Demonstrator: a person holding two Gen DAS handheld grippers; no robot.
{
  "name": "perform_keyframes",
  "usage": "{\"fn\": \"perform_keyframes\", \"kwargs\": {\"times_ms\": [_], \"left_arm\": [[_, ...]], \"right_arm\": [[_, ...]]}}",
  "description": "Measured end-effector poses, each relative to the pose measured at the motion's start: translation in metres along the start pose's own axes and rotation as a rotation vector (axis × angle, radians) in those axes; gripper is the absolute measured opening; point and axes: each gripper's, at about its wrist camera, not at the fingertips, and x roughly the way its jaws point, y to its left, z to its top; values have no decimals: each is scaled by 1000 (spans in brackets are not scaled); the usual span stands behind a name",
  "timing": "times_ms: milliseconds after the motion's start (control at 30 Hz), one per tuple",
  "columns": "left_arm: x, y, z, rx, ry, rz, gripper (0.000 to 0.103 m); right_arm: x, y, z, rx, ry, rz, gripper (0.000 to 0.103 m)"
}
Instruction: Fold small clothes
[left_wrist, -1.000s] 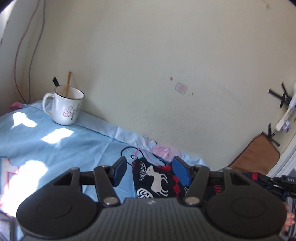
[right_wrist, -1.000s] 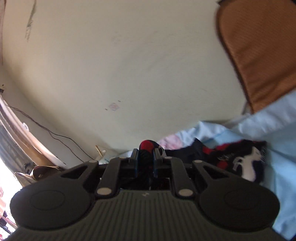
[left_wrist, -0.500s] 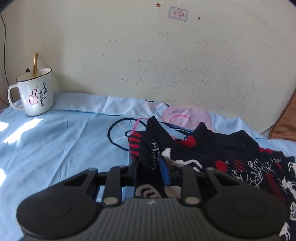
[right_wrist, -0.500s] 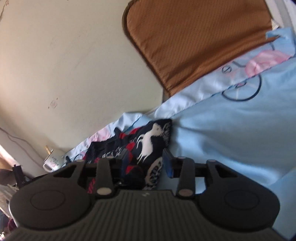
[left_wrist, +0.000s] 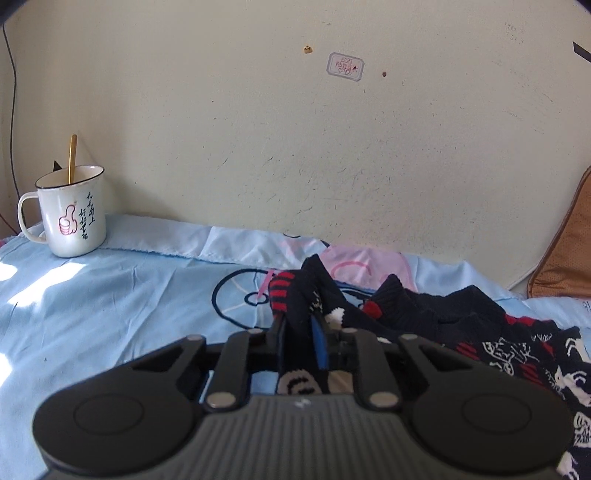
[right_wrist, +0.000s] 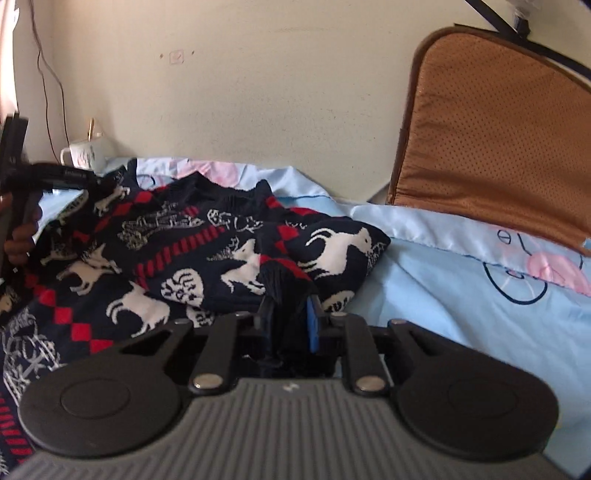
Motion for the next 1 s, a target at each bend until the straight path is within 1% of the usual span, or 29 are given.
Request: {"fn": "perform_keyframes", "kwargs": {"times_ms": [67,100,133,167,200,233,267,333,367,400,433,467,500,567,667,733,833,900,933,967,1000], "left_arm": [[8,0,-2,9,22,19,15],[14,-1,-9,22,39,37,15],[20,-4,-12,47,55,67,20],[20,-7,-12,61,51,88,26],[17,-8,-12,68,44,98,34],[15,-8,-13,76,40,113,54],[12,-7,-14,75,28,115,61],[4,0,-13,38,1,65,61],[3,1,-12,29,-1,57,60],[6,0,-11,37,7,67,58],[11,-3,-12,59,28,90,53],[18,-6,-12,82,66,104,48],[21,-9,-12,92,75,104,48],[22,-16,-12,133,72,131,48],[21,-24,-14,179,58,161,48],[14,-21,-14,163,29,138,45],[2,-16,-10,92,-18,66,48],[-3,-11,-6,46,-35,30,49],[-5,-8,-5,29,-39,20,51],[-6,-5,-4,15,-41,13,53],[-6,-1,-4,2,-41,12,53]], "right_arm": [[-11,-28,11,182,-43,43,18],[-12,-45,14,299,-58,91,18],[-10,-58,14,395,-61,131,18],[-7,-72,10,490,-60,146,18],[-3,-81,7,541,-57,129,18],[0,-86,2,573,-51,109,17],[1,-92,-2,610,-54,96,16],[-5,-101,-10,696,-89,83,16],[-8,-104,-12,721,-99,79,16],[-10,-105,-13,731,-98,77,16],[-9,-102,-13,734,-83,82,16],[-8,-99,-13,733,-58,89,16],[-6,-95,-12,734,-34,99,16],[-6,-91,-10,761,-12,147,16],[-11,-80,4,823,-29,274,17],[-9,-63,21,824,-17,349,17],[10,-28,44,804,48,402,21],[30,-3,51,801,104,448,28],[42,10,53,798,132,481,42],[52,22,56,791,158,495,62],[59,30,59,781,163,502,65]]}}
